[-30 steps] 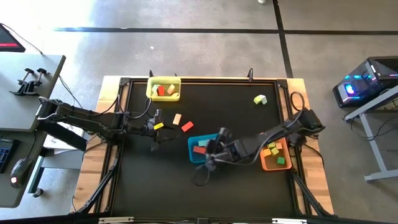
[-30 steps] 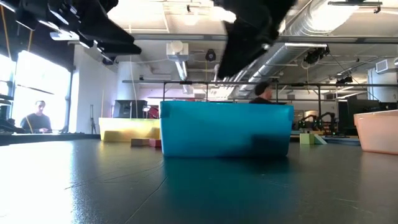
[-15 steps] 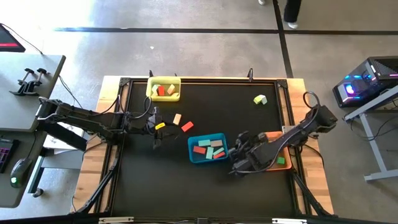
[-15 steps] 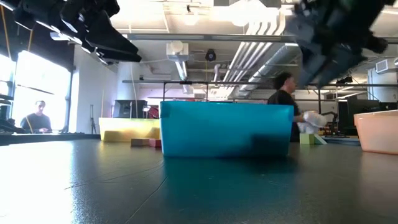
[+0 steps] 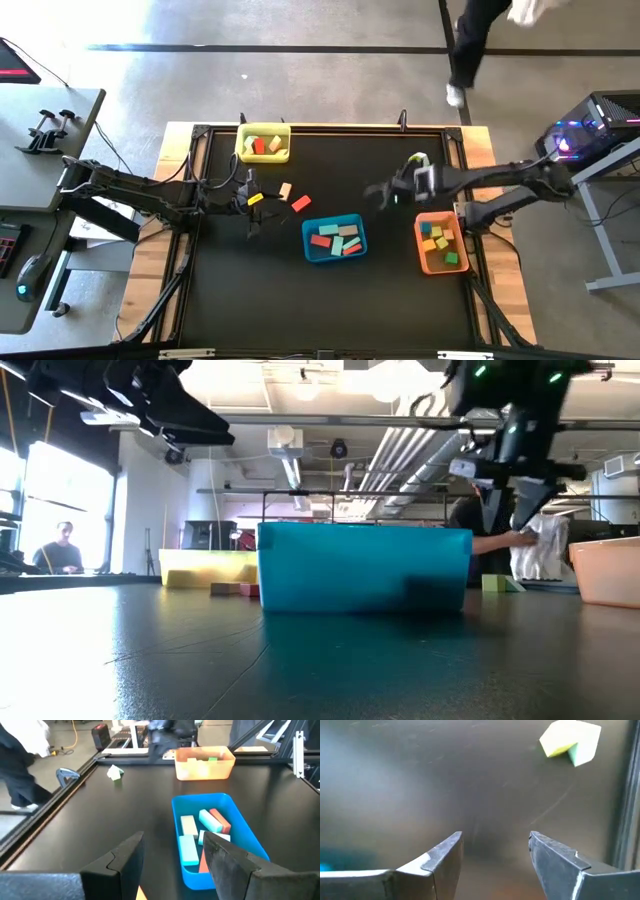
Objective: Sort blocks by size
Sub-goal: Put the light green square block into the orange bin
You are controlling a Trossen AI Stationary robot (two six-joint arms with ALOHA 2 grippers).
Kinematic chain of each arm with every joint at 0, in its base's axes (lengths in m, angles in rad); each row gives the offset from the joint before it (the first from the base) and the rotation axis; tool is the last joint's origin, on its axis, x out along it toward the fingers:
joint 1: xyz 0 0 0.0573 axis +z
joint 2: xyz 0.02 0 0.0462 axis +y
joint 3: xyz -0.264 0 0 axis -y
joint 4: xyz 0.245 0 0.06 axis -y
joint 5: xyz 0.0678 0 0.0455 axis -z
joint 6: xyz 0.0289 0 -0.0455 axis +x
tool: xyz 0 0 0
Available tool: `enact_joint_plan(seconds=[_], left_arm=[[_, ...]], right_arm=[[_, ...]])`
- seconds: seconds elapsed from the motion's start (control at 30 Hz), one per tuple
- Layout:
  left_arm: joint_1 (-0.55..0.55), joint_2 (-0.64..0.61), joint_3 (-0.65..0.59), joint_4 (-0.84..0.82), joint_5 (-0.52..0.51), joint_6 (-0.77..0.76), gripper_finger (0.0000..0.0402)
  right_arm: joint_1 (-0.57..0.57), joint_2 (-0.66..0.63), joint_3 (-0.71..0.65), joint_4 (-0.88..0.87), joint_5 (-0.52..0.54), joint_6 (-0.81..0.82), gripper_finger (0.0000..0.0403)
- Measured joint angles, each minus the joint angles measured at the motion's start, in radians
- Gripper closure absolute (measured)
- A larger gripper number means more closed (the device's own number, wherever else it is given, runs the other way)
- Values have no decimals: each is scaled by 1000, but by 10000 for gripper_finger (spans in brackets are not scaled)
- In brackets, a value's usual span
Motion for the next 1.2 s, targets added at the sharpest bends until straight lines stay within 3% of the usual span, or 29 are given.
enact_joint_plan(seconds=[0.2, 0.4, 0.67, 1.2], left_arm=[[0, 0, 0, 9, 0, 16, 211], [0, 0, 0, 9, 0, 41, 211], [0, 0, 0, 15, 0, 60, 211], [0, 0, 0, 23, 0, 85, 211]], right_arm=[[-367, 5, -4, 70, -134, -341, 181], [-592, 101, -4, 159, -121, -500, 181], [-711, 205, -4, 290, -169, -696, 181], [-818, 225, -2, 392, -210, -868, 181]])
